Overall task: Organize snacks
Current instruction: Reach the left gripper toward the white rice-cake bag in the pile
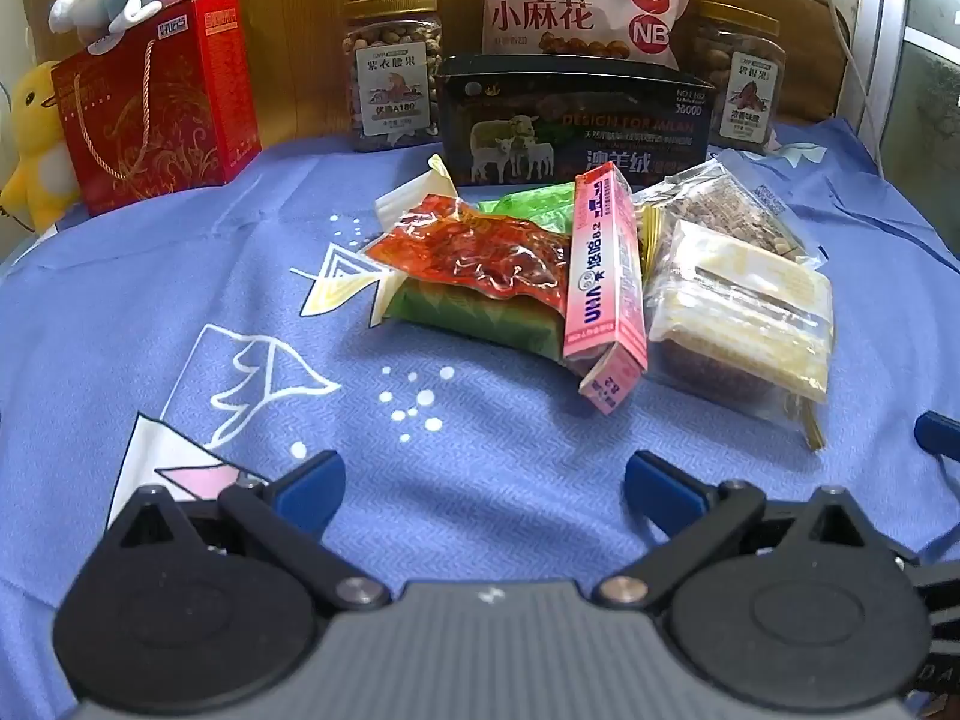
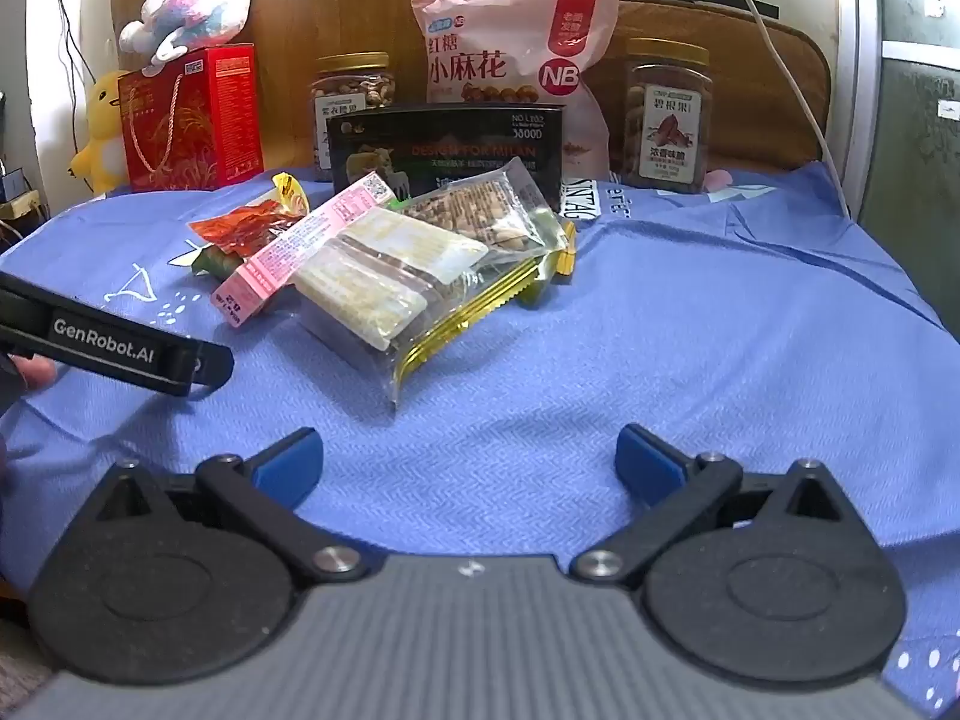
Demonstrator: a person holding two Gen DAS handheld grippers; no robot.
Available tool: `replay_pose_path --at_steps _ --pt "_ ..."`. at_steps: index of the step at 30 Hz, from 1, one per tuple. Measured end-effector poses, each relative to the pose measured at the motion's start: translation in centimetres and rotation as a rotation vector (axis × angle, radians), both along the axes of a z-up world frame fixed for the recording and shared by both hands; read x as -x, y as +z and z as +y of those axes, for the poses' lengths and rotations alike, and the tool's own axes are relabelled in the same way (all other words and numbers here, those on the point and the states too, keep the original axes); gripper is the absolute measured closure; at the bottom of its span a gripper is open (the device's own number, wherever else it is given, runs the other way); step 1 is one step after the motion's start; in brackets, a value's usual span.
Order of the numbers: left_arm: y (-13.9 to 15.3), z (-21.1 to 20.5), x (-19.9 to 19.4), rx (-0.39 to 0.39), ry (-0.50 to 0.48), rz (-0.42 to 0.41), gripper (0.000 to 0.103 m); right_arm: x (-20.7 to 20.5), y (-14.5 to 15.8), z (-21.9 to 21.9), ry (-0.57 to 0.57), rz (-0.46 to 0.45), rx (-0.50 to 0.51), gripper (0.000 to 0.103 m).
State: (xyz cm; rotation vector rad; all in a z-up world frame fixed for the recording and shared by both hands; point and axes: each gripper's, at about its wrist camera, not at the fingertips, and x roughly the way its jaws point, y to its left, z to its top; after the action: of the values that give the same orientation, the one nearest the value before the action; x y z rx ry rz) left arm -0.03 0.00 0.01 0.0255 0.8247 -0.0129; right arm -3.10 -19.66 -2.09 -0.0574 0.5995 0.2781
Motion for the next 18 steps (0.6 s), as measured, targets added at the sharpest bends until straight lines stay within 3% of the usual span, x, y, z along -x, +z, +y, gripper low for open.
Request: replay_pose_path --at_steps 12,15,18 --pt "0.6 0.4 1.1 0.018 -0.092 -0.052 0.000 0.1 -0.2 -0.1 0.004 -0.013 0.000 0.000" --pt "0.7 2.3 1.7 0.103 -0.118 -0.089 0.000 0.5 0.2 0.1 0.021 -0.039 -0.002 0.000" --pt "1.3 4.2 1.3 0.232 -0.108 -0.107 0.003 1.1 1.0 0.8 0.060 -0.110 0.016 0.012"
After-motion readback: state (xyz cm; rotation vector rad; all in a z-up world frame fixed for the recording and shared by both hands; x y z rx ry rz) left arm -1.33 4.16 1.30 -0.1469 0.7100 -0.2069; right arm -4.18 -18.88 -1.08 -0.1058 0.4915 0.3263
